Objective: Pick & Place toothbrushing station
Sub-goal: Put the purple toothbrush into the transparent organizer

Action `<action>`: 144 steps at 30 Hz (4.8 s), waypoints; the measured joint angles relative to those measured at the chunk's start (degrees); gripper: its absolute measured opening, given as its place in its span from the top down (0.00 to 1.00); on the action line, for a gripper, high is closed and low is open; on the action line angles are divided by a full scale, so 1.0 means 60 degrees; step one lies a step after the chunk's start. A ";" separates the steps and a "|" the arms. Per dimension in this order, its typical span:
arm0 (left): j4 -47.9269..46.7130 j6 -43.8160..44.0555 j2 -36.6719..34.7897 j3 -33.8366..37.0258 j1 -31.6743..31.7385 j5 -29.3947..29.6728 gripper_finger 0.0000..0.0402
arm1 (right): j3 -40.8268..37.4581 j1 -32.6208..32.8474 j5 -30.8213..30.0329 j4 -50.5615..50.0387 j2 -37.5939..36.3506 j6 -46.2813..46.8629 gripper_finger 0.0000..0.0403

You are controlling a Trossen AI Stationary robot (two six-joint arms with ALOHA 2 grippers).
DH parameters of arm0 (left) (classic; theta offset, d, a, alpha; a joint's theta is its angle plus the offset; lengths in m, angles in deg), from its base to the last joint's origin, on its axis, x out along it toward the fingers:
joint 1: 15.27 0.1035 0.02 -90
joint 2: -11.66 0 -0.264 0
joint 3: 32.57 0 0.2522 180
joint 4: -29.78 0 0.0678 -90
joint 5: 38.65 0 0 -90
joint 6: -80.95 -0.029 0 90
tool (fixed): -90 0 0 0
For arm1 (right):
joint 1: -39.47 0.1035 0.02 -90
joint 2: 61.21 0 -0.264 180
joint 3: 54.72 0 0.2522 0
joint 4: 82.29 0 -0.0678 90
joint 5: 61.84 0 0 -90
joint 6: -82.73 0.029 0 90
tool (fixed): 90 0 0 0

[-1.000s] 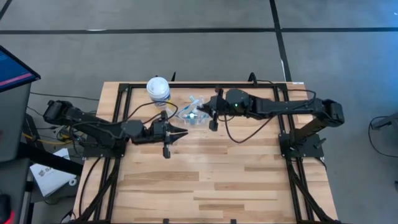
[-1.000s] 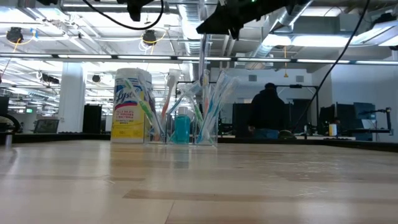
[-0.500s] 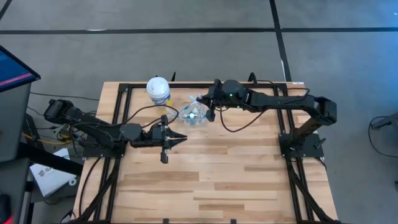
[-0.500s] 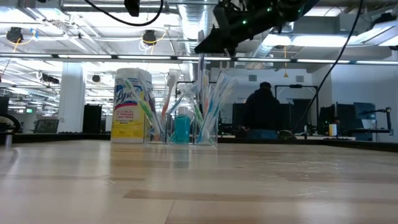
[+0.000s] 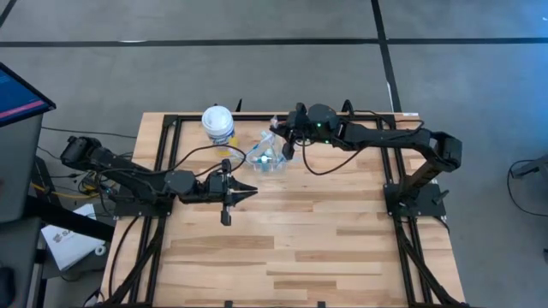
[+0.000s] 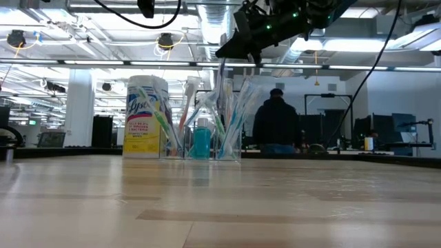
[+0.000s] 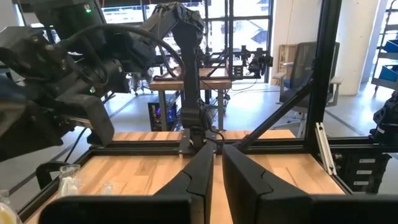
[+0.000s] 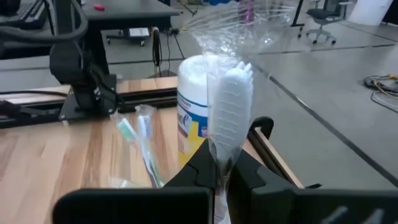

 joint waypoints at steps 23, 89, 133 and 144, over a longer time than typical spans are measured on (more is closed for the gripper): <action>-0.0138 -0.0004 0.0004 -0.0007 0.0000 -0.0004 0.95 | 0.0007 0.0141 0.0055 -0.0275 0.0619 0.0031 0.99; -0.0310 0.0025 0.0004 -0.0007 -0.0106 0.0000 0.95 | -0.1435 0.0556 0.0277 0.0471 0.0623 0.0426 0.98; -0.0310 0.0017 0.0004 -0.0004 -0.0102 -0.0001 0.95 | -0.1428 0.0578 0.0769 0.1247 0.1443 0.0308 0.86; -0.0310 0.0011 0.0004 -0.0004 -0.0102 -0.0001 0.95 | -0.1416 0.0494 0.0772 0.0761 0.1027 0.0271 0.70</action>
